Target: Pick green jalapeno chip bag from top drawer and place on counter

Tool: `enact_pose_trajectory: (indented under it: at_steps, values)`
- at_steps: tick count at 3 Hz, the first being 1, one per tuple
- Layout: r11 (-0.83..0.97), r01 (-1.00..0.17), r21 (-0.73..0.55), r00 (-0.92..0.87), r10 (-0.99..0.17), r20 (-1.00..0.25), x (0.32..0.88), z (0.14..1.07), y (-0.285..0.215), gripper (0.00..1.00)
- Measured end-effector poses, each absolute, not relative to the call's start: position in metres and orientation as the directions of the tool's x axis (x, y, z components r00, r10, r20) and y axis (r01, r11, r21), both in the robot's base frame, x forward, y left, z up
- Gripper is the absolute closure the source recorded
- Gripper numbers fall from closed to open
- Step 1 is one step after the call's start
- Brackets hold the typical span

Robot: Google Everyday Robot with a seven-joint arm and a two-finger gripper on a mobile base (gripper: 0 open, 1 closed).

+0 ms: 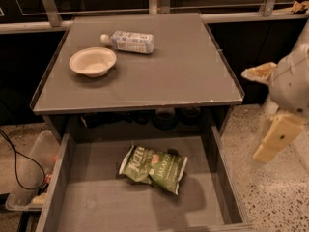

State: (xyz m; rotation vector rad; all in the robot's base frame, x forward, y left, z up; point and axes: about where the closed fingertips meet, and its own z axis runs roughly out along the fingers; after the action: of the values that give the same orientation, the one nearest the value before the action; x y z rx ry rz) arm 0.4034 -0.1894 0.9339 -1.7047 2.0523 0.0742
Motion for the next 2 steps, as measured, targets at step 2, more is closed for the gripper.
enact_pose_trajectory:
  at_steps: [2]
  values:
    - [0.141, -0.962, -0.233, 0.004, -0.85, -0.527, 0.37, 0.881, -0.148, 0.0]
